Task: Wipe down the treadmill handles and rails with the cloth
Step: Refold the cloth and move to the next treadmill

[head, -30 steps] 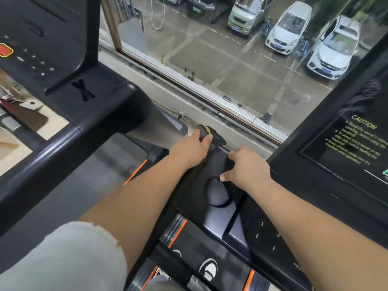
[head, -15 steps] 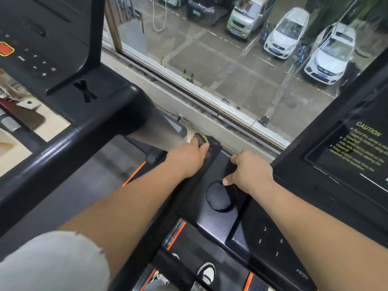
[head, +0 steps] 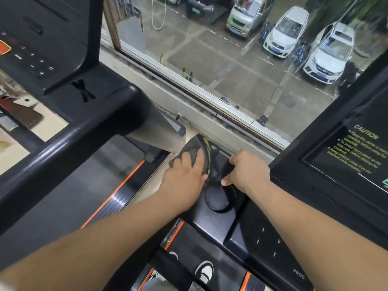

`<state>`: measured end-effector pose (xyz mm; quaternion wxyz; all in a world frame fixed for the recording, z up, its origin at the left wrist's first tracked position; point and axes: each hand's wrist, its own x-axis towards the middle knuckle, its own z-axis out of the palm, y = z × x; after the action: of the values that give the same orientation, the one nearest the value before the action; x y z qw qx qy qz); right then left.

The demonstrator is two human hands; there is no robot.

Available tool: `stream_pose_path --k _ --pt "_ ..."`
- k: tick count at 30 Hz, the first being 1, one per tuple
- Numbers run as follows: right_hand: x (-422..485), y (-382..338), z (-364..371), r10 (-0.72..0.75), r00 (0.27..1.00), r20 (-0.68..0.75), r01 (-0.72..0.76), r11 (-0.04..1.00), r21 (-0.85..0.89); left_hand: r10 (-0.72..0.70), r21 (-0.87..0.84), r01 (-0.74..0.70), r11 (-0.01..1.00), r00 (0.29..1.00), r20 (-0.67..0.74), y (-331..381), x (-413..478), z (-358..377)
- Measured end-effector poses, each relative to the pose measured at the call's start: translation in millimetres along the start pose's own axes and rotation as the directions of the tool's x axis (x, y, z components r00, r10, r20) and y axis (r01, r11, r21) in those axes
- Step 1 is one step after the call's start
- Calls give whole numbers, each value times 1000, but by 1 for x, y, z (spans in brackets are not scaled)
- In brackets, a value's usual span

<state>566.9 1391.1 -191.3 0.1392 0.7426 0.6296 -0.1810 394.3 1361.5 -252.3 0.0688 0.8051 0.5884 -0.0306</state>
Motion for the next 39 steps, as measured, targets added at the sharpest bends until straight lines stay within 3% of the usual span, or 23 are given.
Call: stream_pose_path --k 3,6,13,15,18,21,23,26,30,32,35,37,39 --pt "-1 0 1 -6 1000 -7 6 1000 21 -21 -70 25 997 999 45 28 60 -12" --pt "-4 4 4 -28 999 -31 29 999 28 -79 -4 80 997 993 89 46 74 -16" --pt "-6 10 8 -61 997 -53 63 997 33 -3 -45 -1 999 996 -86 0 -43 19" --pt "-6 11 10 -73 995 -66 75 997 25 -5 -48 3 999 999 -39 -10 -62 23" --pt "-4 10 9 -74 995 -62 76 997 18 -88 -4 89 996 994 64 -8 -22 2" --pt "-2 8 6 -52 998 -44 54 998 27 -144 -290 197 937 970 194 -4 47 -22" --pt "-3 7 5 -57 998 -35 58 998 22 -146 -380 228 896 961 235 0 72 -30" --pt "-4 8 3 -56 998 -22 57 998 21 -129 -382 187 905 976 173 4 54 -25" --pt "-9 8 3 -37 999 -18 38 998 46 -129 -195 136 971 990 48 -7 -28 5" --pt "-11 7 3 -25 1000 -16 26 998 48 -95 -185 102 977 994 46 -12 -64 14" --pt "-15 2 -4 15 1000 19 -16 999 51 -67 -126 64 990 998 -18 -17 -55 19" --pt "-21 -1 -8 27 999 33 -28 999 35 -68 -156 56 986 995 -70 -13 -31 6" --pt "-31 2 -5 15 1000 13 -16 999 44 -63 -303 72 950 997 38 -10 -11 -6"
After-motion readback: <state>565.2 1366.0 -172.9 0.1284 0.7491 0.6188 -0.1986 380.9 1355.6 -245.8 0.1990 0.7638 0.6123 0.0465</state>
